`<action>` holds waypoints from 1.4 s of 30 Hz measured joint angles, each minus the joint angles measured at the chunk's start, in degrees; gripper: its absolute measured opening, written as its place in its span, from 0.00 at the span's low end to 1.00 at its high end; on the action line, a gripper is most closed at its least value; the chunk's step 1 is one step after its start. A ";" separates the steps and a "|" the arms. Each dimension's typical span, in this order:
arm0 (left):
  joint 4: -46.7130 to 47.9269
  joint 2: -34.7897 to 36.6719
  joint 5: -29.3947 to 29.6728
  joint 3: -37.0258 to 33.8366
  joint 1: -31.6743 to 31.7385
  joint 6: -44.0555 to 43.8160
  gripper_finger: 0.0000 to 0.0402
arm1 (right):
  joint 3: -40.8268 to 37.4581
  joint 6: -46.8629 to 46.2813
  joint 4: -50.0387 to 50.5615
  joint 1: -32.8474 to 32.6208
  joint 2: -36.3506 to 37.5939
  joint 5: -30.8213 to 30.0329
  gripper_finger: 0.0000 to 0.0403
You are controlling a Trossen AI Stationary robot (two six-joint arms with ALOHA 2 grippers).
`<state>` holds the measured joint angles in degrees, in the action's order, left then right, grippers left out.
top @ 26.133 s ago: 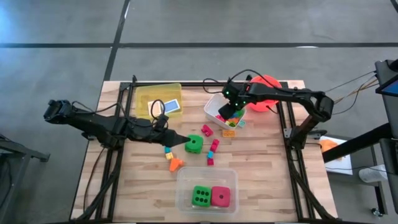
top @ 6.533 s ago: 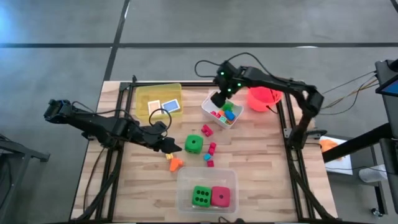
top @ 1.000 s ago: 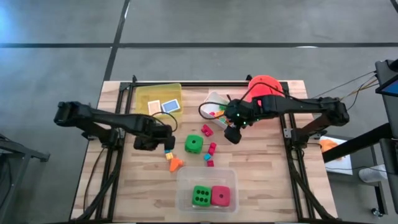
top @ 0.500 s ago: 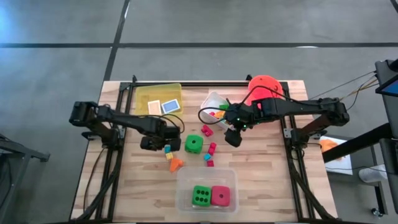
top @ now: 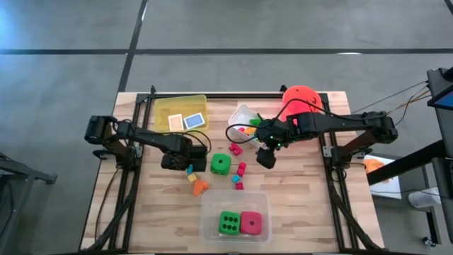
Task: Pick & Place Toys
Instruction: Put the blue game piece into the white bin
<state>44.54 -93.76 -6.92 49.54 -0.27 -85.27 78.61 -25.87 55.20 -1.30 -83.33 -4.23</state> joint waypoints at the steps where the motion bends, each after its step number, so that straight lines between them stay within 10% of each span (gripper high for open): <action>1: -0.18 0.00 0.23 -0.02 0.00 0.00 0.69 | 0.00 0.00 0.03 0.02 0.00 0.02 0.66; 18: -4.03 0.16 0.09 -1.83 0.04 1.40 0.31 | 0.00 -0.52 0.03 -1.58 0.02 0.13 0.66; 36: -7.16 18.61 -0.40 -1.88 -0.02 6.45 0.31 | 0.00 1.01 -8.50 -8.68 1.65 -0.45 0.66; 42: -27.08 27.40 2.27 -1.94 -0.04 7.36 0.31 | 0.00 2.64 -22.38 -10.29 1.73 -1.67 0.66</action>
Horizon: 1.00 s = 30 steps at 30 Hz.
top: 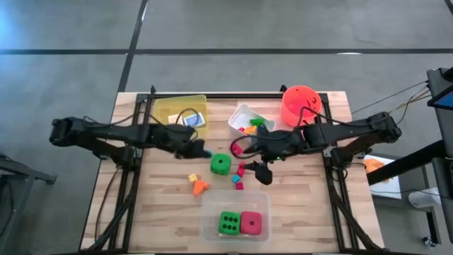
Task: Pick & Place Toys
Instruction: Put the blue game piece into the white bin
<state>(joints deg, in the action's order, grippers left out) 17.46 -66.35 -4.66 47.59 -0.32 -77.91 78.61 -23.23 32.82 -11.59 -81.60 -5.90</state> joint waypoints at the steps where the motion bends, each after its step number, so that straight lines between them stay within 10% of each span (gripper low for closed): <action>1: -5.48 0.44 0.09 -0.02 0.00 0.77 0.31 | 0.00 1.33 -2.26 -0.46 0.00 -1.23 0.66; 11: -37.43 -3.20 0.61 0.93 0.48 3.57 0.31 | 0.68 12.52 -16.25 -6.00 -0.09 -26.22 0.66; 30: -42.50 -17.26 -14.66 15.35 1.02 5.68 0.31 | 0.55 19.26 -18.72 -6.18 -0.15 -27.13 0.66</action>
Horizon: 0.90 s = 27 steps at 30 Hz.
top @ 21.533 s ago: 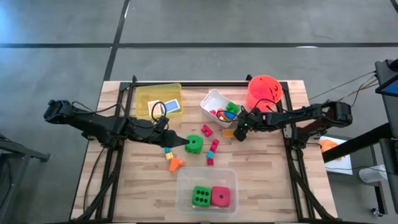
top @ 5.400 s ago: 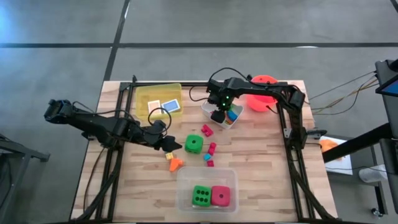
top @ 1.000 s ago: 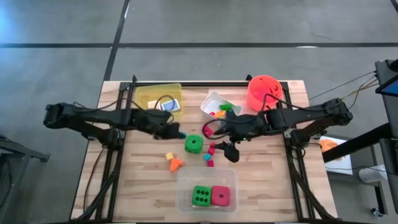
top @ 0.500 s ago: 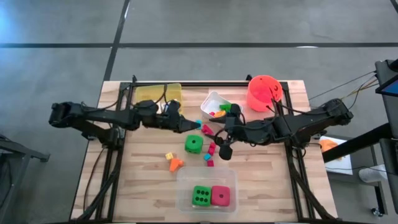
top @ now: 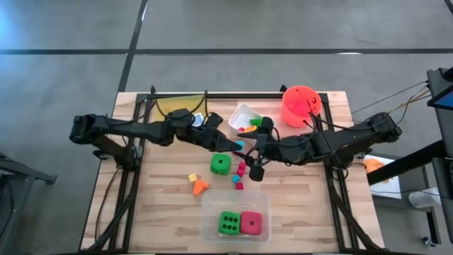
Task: Pick & Place Toys
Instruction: Put the blue game piece into the white bin
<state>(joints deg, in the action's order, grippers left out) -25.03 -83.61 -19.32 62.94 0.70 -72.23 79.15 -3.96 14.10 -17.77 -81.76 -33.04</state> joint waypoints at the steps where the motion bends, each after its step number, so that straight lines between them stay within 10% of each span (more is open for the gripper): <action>1: -0.22 -0.47 -0.10 0.51 0.03 0.07 0.31 | 0.00 0.38 -0.17 -0.01 0.00 0.00 0.66; 27: -1.10 -0.81 0.25 -0.27 0.62 -1.60 0.31 | 0.92 4.59 0.81 -0.76 -0.02 -0.02 0.34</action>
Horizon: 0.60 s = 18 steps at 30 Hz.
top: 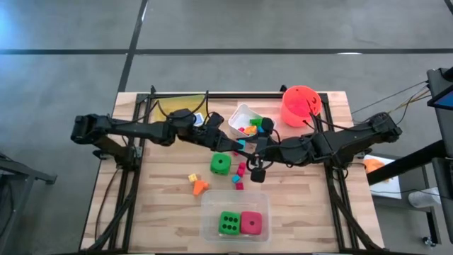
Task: Pick & Place Toys
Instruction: Put the blue game piece into the white bin
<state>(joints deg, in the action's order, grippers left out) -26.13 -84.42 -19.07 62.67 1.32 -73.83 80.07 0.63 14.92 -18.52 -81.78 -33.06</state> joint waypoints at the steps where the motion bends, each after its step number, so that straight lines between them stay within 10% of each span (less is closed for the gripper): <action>1: 0.00 0.00 0.00 0.00 0.00 -0.05 0.33 | 0.00 -0.31 0.00 0.00 0.00 0.06 0.34; 10: 0.33 -0.07 -0.02 -0.02 0.00 -0.08 0.78 | 0.07 -3.09 -0.31 0.02 -0.04 1.00 0.34; 18: 0.24 -0.07 -1.23 0.00 0.14 0.17 0.98 | 0.07 -5.73 0.50 0.04 0.09 1.64 0.34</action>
<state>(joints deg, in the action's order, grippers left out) -25.89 -84.49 -20.30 62.67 1.46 -73.66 80.14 -5.10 15.41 -18.48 -81.69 -31.43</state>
